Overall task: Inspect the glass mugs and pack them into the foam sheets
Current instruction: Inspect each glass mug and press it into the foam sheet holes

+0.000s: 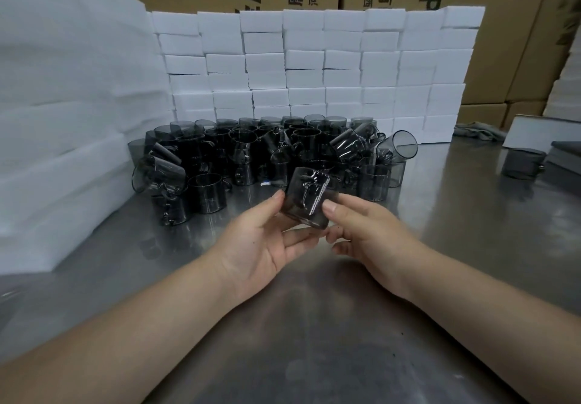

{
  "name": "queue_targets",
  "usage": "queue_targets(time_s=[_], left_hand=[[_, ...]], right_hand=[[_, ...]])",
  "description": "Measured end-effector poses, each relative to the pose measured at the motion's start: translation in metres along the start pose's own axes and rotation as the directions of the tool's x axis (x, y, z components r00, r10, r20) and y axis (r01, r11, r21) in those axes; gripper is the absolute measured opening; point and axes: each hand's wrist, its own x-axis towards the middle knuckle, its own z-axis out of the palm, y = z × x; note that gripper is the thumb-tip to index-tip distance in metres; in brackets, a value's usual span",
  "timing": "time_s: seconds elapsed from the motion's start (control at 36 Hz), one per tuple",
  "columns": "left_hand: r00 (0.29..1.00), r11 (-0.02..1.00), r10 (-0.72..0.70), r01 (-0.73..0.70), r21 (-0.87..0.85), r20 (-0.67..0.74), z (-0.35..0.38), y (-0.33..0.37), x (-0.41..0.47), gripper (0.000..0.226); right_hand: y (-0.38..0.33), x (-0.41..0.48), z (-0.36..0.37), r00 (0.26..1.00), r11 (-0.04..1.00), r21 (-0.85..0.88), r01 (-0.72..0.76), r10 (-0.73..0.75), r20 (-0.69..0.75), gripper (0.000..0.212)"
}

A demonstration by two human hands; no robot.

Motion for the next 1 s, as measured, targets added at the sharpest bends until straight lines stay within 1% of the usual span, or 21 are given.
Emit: queue_targets(time_s=[0.08, 0.14, 0.19, 0.28, 0.36, 0.39, 0.47, 0.5, 0.56, 0.61, 0.69, 0.72, 0.78, 0.86, 1.0], left_hand=[[0.998, 0.995, -0.006, 0.011, 0.095, -0.056, 0.002, -0.003, 0.000, 0.038], [0.996, 0.981, 0.001, 0.016, 0.193, -0.087, 0.005, -0.006, 0.000, 0.039], [0.992, 0.966, 0.033, 0.000, 0.258, -0.122, 0.006, -0.008, 0.000, 0.035], [0.985, 0.966, 0.076, -0.035, 0.255, -0.154, 0.006, -0.009, 0.000, 0.028], [0.991, 0.977, 0.061, -0.034, 0.211, -0.122, 0.004, -0.008, -0.001, 0.035], [0.994, 0.975, 0.061, -0.038, 0.220, -0.095, 0.003, -0.008, -0.001, 0.035], [0.998, 0.949, 0.067, -0.058, 0.310, -0.018, 0.004, -0.011, -0.004, 0.042], [0.997, 0.939, 0.076, -0.068, 0.338, -0.012, 0.005, -0.012, -0.004, 0.043], [0.994, 0.931, 0.108, -0.090, 0.353, -0.031, 0.006, -0.014, -0.004, 0.048], [0.989, 0.933, 0.134, -0.105, 0.343, -0.061, 0.007, -0.014, -0.004, 0.045], [0.988, 0.927, 0.138, -0.104, 0.361, -0.068, 0.007, -0.014, -0.004, 0.050], [0.989, 0.927, 0.135, -0.102, 0.361, -0.067, 0.007, -0.014, -0.005, 0.050], [0.990, 0.930, 0.124, -0.092, 0.357, -0.067, 0.006, -0.014, -0.005, 0.049], [0.991, 0.935, 0.108, -0.075, 0.346, -0.075, 0.006, -0.013, -0.005, 0.045], [0.994, 0.946, 0.082, -0.055, 0.320, -0.072, 0.006, -0.012, -0.006, 0.038]], right_hand=[[0.001, -0.001, 0.002, 1.000, 0.998, -0.055, 0.019, -0.020, -0.013, 0.036], [0.001, -0.001, 0.003, 0.999, 0.997, -0.072, 0.042, -0.044, -0.030, 0.035], [0.000, -0.001, 0.003, 0.996, 0.994, -0.080, 0.073, -0.077, -0.046, 0.035], [0.001, -0.002, 0.004, 0.991, 0.990, -0.093, 0.109, -0.116, -0.073, 0.031], [0.001, -0.001, 0.004, 0.977, 0.983, -0.119, 0.141, -0.158, -0.144, 0.014], [0.001, 0.000, 0.003, 0.972, 0.980, -0.138, 0.141, -0.164, -0.170, 0.016], [-0.001, 0.001, 0.001, 0.961, 0.967, -0.223, 0.121, -0.170, -0.219, 0.043], [-0.001, 0.001, 0.001, 0.957, 0.957, -0.261, 0.126, -0.186, -0.221, 0.047], [-0.001, -0.001, 0.002, 0.952, 0.933, -0.330, 0.141, -0.219, -0.213, 0.045], [-0.001, -0.001, 0.003, 0.948, 0.923, -0.356, 0.146, -0.233, -0.215, 0.040], [-0.002, -0.001, 0.004, 0.945, 0.939, -0.301, 0.168, -0.240, -0.221, 0.020], [-0.003, -0.001, 0.004, 0.944, 0.948, -0.263, 0.178, -0.240, -0.228, 0.017], [-0.004, -0.001, 0.004, 0.938, 0.958, -0.211, 0.193, -0.243, -0.248, 0.025], [-0.003, 0.000, 0.003, 0.932, 0.963, -0.189, 0.191, -0.239, -0.274, 0.035], [-0.002, 0.001, 0.003, 0.933, 0.967, -0.175, 0.184, -0.228, -0.278, 0.032]])
